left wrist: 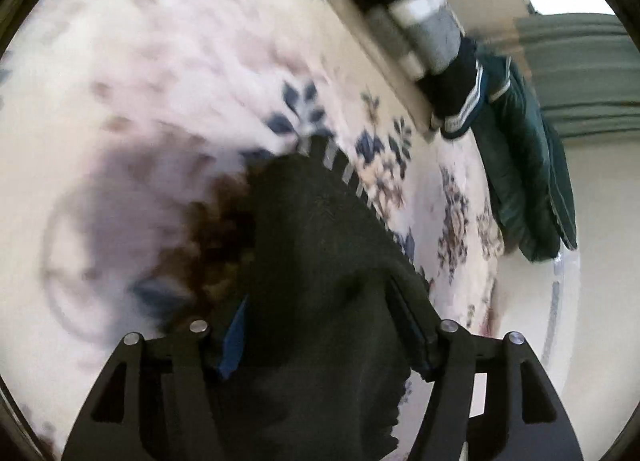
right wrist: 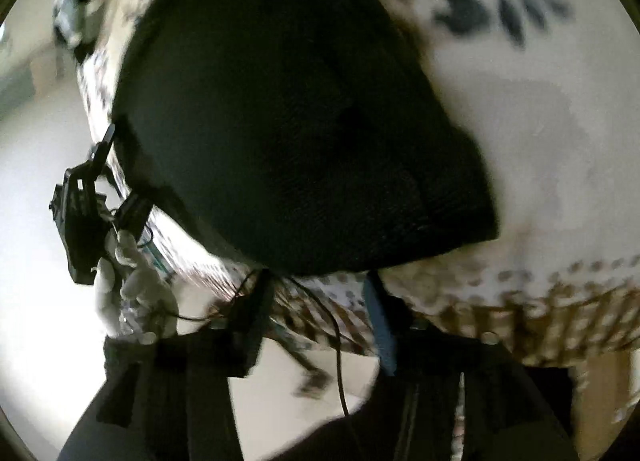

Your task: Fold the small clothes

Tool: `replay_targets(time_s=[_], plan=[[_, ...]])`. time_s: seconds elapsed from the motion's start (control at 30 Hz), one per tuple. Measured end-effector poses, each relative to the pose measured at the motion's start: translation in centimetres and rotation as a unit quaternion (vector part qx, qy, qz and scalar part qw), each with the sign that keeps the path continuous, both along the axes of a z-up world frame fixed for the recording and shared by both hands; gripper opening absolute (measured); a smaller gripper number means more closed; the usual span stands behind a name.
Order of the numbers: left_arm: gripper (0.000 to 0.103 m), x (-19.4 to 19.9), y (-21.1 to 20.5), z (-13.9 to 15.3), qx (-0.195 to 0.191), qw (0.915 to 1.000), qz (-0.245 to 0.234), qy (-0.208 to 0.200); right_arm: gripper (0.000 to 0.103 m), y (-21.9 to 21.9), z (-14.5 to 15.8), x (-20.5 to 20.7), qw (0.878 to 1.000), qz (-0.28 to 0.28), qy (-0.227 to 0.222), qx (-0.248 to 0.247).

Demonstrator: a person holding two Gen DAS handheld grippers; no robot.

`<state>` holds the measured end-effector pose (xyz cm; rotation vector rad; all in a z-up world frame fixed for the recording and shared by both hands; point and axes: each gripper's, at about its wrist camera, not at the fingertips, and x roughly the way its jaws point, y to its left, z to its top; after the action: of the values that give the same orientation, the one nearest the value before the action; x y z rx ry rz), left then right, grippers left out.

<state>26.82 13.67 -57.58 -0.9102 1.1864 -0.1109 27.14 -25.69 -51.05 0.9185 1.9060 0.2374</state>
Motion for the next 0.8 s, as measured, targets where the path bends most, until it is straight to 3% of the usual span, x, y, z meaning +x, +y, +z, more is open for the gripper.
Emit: replay_targets(time_s=[0.17, 0.3, 0.37, 0.47, 0.6, 0.63, 0.67, 0.7, 0.77, 0.8], plan=[[0.066, -2.9, 1.8, 1.3, 0.067, 0.9975, 0.018, 0.006, 0.054, 0.6, 6.4, 4.8, 0.992, 0.112, -0.045, -0.038], [0.066, -4.3, 1.8, -1.5, 0.157, 0.986, -0.013, 0.055, 0.053, 5.7, 10.3, 13.4, 0.968, 0.193, -0.155, -0.036], [0.066, -4.7, 1.8, -3.2, 0.185, 0.9801, -0.032, 0.064, 0.053, 10.5, 10.9, 18.5, 0.948, 0.236, -0.21, -0.042], [0.073, -4.9, 2.0, -5.0, 0.17, 0.9829, -0.037, 0.061, 0.053, 18.9, 8.6, 25.2, 0.913, 0.313, -0.252, -0.071], [0.092, -3.9, 1.4, -5.9, 0.168, 0.9832, -0.051, 0.052, 0.053, 25.6, 2.7, 29.7, 0.882, 0.404, -0.218, -0.105], [0.099, -3.6, 1.2, -6.1, 0.163, 0.9837, -0.056, 0.049, 0.05, 27.7, 1.6, 29.8, 0.878, 0.419, -0.204, -0.108], [0.102, -3.3, 1.1, -6.4, 0.16, 0.9844, -0.057, 0.046, 0.039, 28.4, 0.8, 29.7, 0.874, 0.433, -0.192, -0.106], [0.103, -3.1, 1.1, -6.6, 0.158, 0.9849, -0.055, 0.046, 0.01, 29.1, 0.3, 29.3, 0.866, 0.449, -0.191, -0.106], [0.103, -3.0, 1.1, -6.8, 0.156, 0.9862, -0.035, 0.042, 0.009, 29.9, 1.1, 28.6, 0.844, 0.471, -0.223, -0.13], [0.103, -3.1, 1.2, -6.8, 0.156, 0.9868, -0.02, 0.037, 0.008, 29.8, 1.6, 28.6, 0.841, 0.469, -0.232, -0.141]])
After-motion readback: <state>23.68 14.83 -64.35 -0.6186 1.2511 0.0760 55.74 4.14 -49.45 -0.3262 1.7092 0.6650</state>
